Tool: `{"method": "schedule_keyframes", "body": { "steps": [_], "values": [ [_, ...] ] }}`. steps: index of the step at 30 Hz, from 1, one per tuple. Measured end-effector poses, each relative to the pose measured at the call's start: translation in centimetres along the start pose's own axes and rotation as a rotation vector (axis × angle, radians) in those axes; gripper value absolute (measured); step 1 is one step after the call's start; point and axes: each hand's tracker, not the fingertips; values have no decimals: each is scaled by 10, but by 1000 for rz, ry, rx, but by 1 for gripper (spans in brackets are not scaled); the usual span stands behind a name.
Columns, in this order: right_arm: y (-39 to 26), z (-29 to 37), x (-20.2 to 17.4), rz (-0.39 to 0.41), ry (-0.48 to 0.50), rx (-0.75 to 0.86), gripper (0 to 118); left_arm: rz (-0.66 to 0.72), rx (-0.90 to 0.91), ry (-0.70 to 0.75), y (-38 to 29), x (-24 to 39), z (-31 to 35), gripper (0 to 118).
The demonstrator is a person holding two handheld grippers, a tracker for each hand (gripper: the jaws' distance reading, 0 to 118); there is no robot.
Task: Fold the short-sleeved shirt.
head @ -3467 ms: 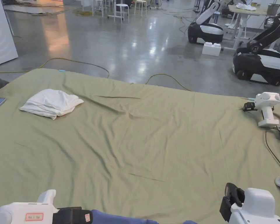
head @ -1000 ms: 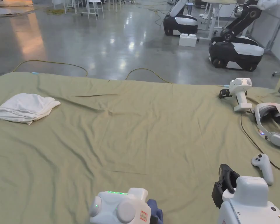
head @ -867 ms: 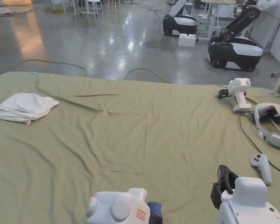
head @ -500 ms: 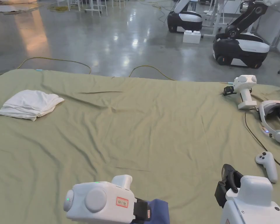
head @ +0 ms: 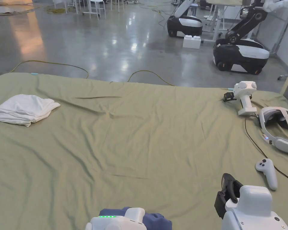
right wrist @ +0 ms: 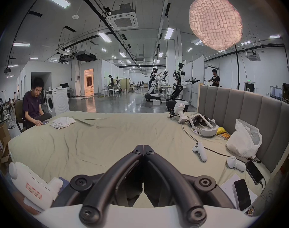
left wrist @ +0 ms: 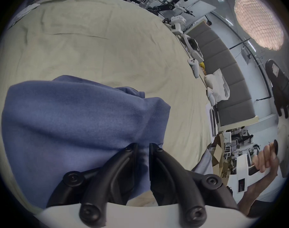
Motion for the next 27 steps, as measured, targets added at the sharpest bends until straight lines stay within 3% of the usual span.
{"method": "schedule_keyframes", "body": {
  "steps": [6, 11, 18, 22, 27],
  "values": [
    [11, -5, -8, 11, -7, 25, 0, -89, 226, 47, 20, 8, 67, 17],
    [24, -13, -17, 13, -20, 73, 0, -244, 603, 236, 30, 19, 130, 17],
    [44, -23, -27, -5, -44, 145, 0, -334, 1033, 458, 26, 20, 186, 17],
    [52, -24, -30, -1, -57, 171, 0, -327, 1150, 583, 22, 15, 199, 17],
    [54, -21, -29, -3, -54, 168, 0, -287, 1170, 601, 18, 1, 211, 17]
  ]
}}
